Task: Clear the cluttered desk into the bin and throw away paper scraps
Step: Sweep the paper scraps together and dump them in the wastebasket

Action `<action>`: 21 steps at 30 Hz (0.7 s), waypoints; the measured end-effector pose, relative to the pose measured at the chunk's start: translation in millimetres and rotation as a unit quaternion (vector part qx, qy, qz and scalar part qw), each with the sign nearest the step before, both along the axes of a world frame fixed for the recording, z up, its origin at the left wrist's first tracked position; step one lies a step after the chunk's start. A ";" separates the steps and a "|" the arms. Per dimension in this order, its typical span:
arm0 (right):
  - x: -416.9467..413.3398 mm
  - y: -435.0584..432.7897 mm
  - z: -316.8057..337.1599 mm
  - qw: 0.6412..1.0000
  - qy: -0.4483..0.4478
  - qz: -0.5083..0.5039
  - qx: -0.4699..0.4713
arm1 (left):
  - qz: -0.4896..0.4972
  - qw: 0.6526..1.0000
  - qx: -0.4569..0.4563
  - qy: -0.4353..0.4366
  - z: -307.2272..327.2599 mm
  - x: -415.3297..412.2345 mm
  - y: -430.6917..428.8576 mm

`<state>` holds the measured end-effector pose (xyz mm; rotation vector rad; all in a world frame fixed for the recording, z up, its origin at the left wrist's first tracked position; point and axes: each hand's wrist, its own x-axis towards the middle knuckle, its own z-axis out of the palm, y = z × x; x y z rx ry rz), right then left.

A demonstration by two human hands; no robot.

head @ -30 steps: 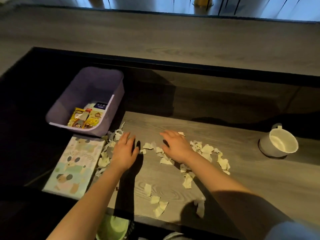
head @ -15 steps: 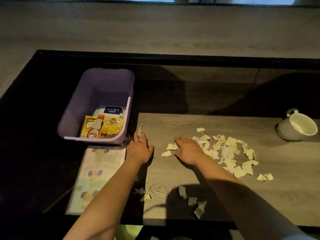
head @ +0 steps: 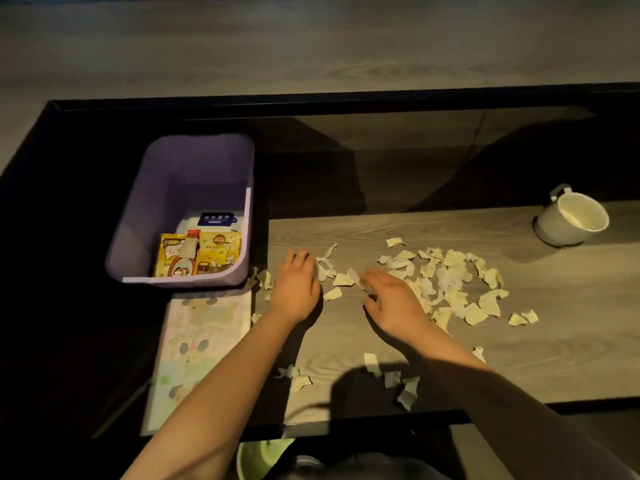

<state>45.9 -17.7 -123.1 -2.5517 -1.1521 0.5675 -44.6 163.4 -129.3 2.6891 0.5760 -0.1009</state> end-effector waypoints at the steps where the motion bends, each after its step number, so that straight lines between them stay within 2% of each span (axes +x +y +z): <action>1: -4.2 -0.7 -1.3 1.000 -0.003 0.006 0.002 | 0.034 0.999 0.030 0.011 -0.8 -9.5 3.6; 4: -21.8 0.1 -2.3 0.998 -0.010 0.054 -0.009 | 0.109 0.984 0.092 0.107 -3.3 -36.4 9.5; 7: -48.1 2.3 -5.5 0.982 -0.023 0.180 -0.043 | 0.090 0.975 0.117 0.166 -9.7 -43.5 7.8; 11: -88.8 4.9 -19.9 0.948 -0.051 0.313 -0.030 | 0.064 0.974 0.075 0.204 -12.6 -34.7 4.1; 14: -106.6 12.3 -30.5 0.912 -0.084 0.400 -0.029 | 0.014 0.982 0.058 0.181 -11.6 -29.6 5.7; 16: -114.7 19.6 -32.2 0.892 -0.115 0.436 -0.033 | -0.027 0.989 0.003 0.147 -7.7 -26.2 6.2; 18: -120.9 27.8 -30.4 0.883 -0.141 0.446 -0.033 | -0.036 0.991 -0.083 0.099 -0.1 -24.1 7.4; 21: -125.4 37.3 -29.4 0.886 -0.149 0.438 -0.039 | -0.011 0.993 -0.113 0.028 9.1 -27.4 16.0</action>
